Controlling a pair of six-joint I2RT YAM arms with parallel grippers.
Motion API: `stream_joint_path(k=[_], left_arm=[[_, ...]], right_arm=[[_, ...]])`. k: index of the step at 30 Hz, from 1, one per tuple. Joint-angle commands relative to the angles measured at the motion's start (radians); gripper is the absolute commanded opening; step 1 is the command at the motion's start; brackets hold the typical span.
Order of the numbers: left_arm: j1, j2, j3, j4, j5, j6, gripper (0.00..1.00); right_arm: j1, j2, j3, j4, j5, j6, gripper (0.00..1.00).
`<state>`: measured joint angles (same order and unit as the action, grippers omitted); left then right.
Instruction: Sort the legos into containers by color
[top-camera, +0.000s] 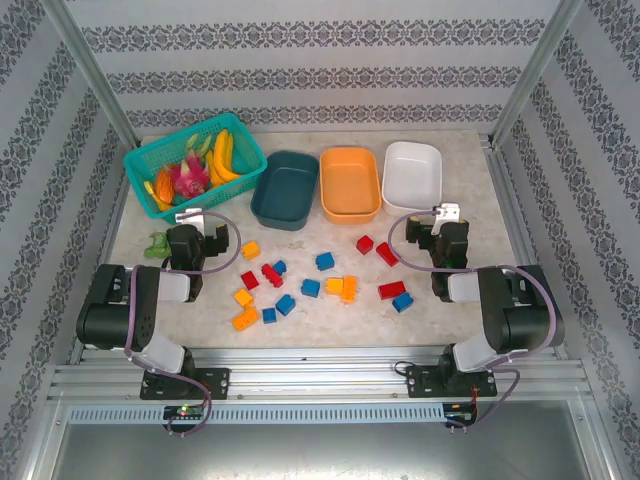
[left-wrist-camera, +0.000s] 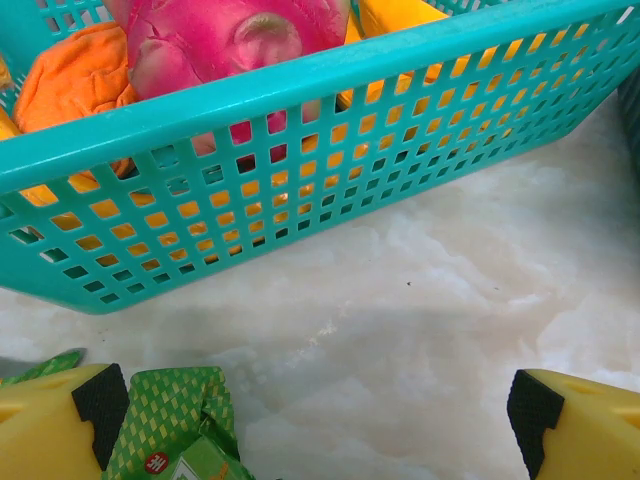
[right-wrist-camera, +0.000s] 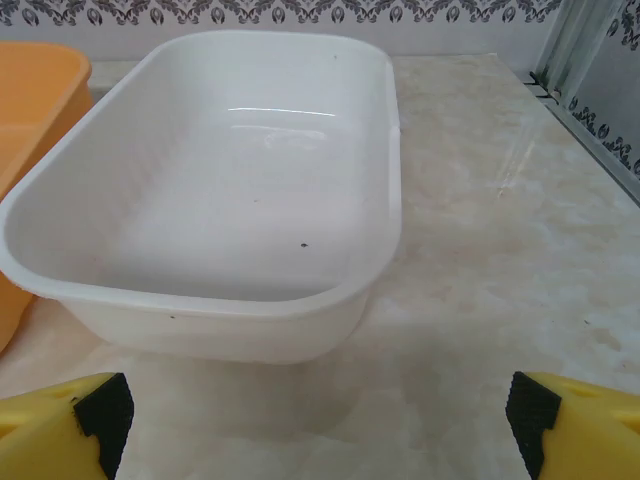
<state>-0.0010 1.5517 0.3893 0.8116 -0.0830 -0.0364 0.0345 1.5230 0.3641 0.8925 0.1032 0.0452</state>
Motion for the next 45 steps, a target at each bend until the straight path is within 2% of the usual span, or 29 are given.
stream_joint_path(k=[1,20,22,23,26,28,31,36,40,41,42,43,44,45], left_arm=[[-0.009,0.008,0.007,0.049,-0.011,0.003,1.0],[-0.009,-0.002,0.004,0.054,-0.005,0.004,1.0],[-0.014,-0.054,0.034,-0.045,0.022,0.024,1.0],[-0.029,-0.096,0.055,-0.121,0.0,0.03,1.0],[-0.088,-0.239,0.066,-0.27,-0.116,0.006,1.0],[-0.117,-0.339,0.062,-0.361,-0.157,-0.057,1.0],[-0.186,-0.483,0.079,-0.529,-0.227,-0.074,1.0],[-0.261,-0.667,0.123,-0.766,-0.284,-0.132,1.0],[-0.356,-0.743,0.268,-0.888,-0.341,-0.065,1.0],[-0.382,-0.738,0.325,-0.912,-0.359,-0.049,1.0],[-0.394,-0.729,0.378,-0.933,-0.365,-0.054,1.0],[-0.396,-0.707,0.46,-1.0,-0.36,-0.133,1.0],[-0.393,-0.673,0.572,-1.17,-0.35,-0.279,1.0],[-0.394,-0.641,0.664,-1.318,-0.321,-0.368,1.0]], right_arm=[[-0.012,-0.014,0.014,0.011,-0.024,-0.008,0.98],[-0.012,-0.017,0.011,0.016,-0.024,-0.008,0.98],[-0.009,-0.035,0.001,0.031,0.007,0.0,0.98],[-0.003,-0.061,-0.001,0.013,0.038,0.001,0.98],[0.025,-0.202,0.021,-0.158,0.142,0.001,0.98],[0.041,-0.284,0.041,-0.244,0.19,0.005,0.98],[0.064,-0.387,0.073,-0.331,0.239,0.024,0.98],[0.112,-0.526,0.166,-0.504,0.322,0.048,0.98],[0.214,-0.604,0.417,-0.712,0.357,-0.014,0.98],[0.248,-0.601,0.517,-0.8,0.387,0.03,0.98],[0.258,-0.588,0.617,-0.911,0.405,0.16,0.98],[0.24,-0.563,0.741,-1.131,0.345,0.348,0.98],[0.202,-0.538,0.841,-1.312,0.2,0.463,0.98],[0.178,-0.518,0.889,-1.409,0.135,0.561,0.98]])
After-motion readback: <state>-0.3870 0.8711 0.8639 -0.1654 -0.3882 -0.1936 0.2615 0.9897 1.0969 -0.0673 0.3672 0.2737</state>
